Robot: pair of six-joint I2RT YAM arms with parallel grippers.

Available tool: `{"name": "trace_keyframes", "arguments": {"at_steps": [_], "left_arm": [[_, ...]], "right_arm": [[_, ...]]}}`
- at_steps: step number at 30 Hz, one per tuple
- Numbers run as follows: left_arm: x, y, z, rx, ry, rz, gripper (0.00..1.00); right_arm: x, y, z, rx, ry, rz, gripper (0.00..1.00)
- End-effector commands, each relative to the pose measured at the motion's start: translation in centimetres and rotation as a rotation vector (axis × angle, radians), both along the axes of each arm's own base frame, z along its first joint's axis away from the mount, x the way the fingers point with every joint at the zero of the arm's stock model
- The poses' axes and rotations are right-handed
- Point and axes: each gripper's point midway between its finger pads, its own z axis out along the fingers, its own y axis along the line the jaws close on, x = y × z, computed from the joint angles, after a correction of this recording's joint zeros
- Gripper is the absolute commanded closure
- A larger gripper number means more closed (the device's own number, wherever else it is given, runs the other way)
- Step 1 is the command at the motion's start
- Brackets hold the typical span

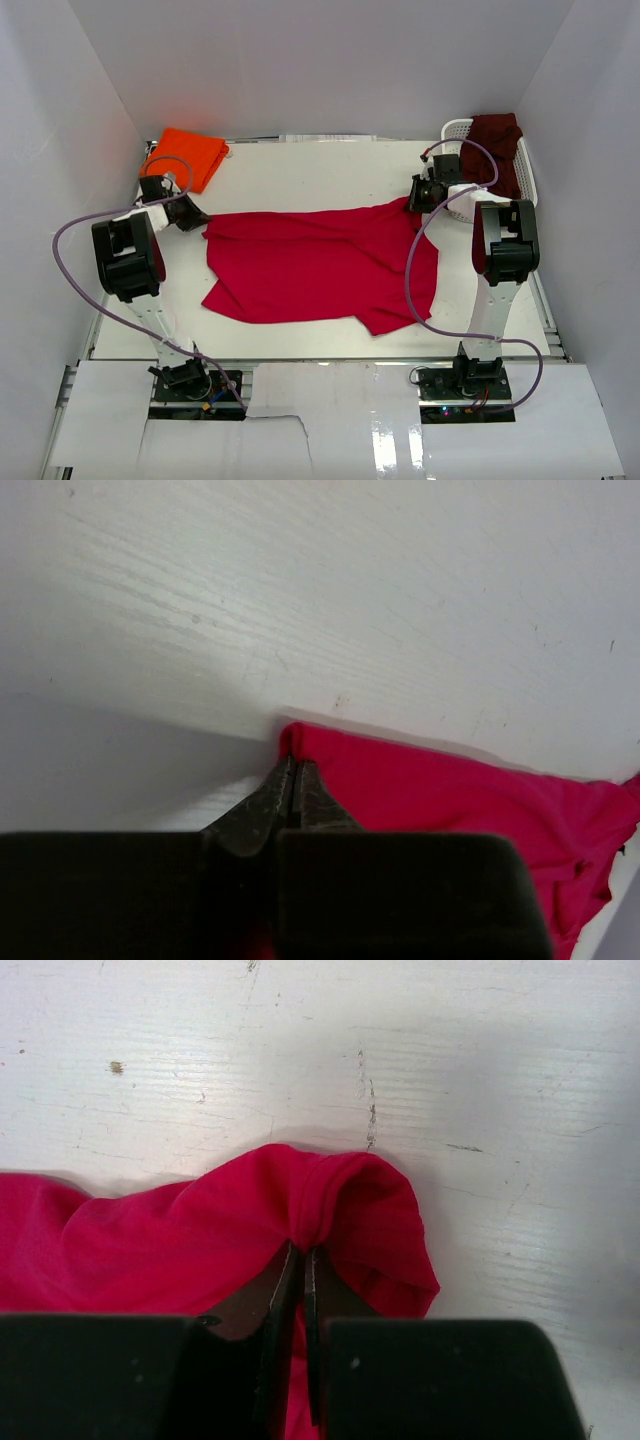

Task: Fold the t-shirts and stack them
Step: Fold the flattened tshirt in 1/3 of the way

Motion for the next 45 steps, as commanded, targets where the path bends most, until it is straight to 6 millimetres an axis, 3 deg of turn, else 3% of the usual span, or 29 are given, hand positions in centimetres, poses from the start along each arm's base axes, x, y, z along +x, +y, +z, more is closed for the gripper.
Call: {"name": "trace_keyframes", "arguments": {"at_steps": [1, 2, 6, 10, 19, 20, 21, 25, 32, 35, 36, 37, 40, 45], "left_arm": [[1.7, -0.5, 1.1, -0.031, -0.038, -0.027, 0.96], [2.0, -0.8, 1.1, -0.039, -0.044, -0.036, 1.00], [2.7, -1.6, 1.3, -0.060, -0.061, -0.074, 1.00], [3.2, -0.8, 1.7, -0.023, -0.070, -0.044, 1.00], [6.5, 0.9, 1.6, -0.001, -0.064, 0.007, 1.00], [7.3, 1.3, 2.2, 0.009, -0.082, 0.012, 1.00], [7.4, 1.5, 1.5, 0.002, -0.064, 0.018, 1.00], [8.9, 2.2, 1.4, -0.015, -0.069, 0.029, 1.00], [10.2, 1.8, 0.9, -0.059, -0.074, 0.011, 1.00], [10.4, 1.0, 1.4, -0.088, -0.092, -0.018, 1.00], [10.4, 1.0, 1.6, -0.088, -0.098, -0.020, 0.95], [10.3, 0.8, 1.8, -0.087, -0.101, -0.023, 0.75], [10.1, 0.9, 2.9, -0.075, -0.119, -0.023, 0.53], [10.0, 1.3, 5.7, -0.047, -0.157, -0.007, 0.46]], "right_arm": [[1.0, -0.3, 0.9, -0.003, -0.023, -0.001, 0.91], [1.0, -0.4, 0.9, -0.004, -0.023, -0.004, 0.91], [1.4, -0.3, 1.0, 0.000, -0.024, -0.013, 0.91], [2.2, -0.5, 0.7, 0.007, -0.014, -0.059, 0.92], [6.2, -2.3, 0.7, 0.009, -0.012, -0.202, 0.92], [6.4, -2.6, 0.7, 0.012, -0.003, -0.222, 0.92], [7.1, -2.9, 1.2, 0.014, -0.013, -0.236, 0.92], [7.9, -3.5, 0.8, 0.023, 0.005, -0.283, 0.92], [8.7, -2.8, 0.7, 0.054, 0.002, -0.267, 0.89], [9.0, -2.3, 1.0, 0.075, -0.009, -0.245, 0.83], [9.1, -2.4, 1.3, 0.077, -0.016, -0.243, 0.78], [9.3, -2.1, 1.6, 0.088, -0.032, -0.229, 0.74], [9.4, -1.8, 2.5, 0.093, -0.058, -0.211, 0.64], [9.6, -1.6, 5.1, 0.071, -0.110, -0.178, 0.54]]}}
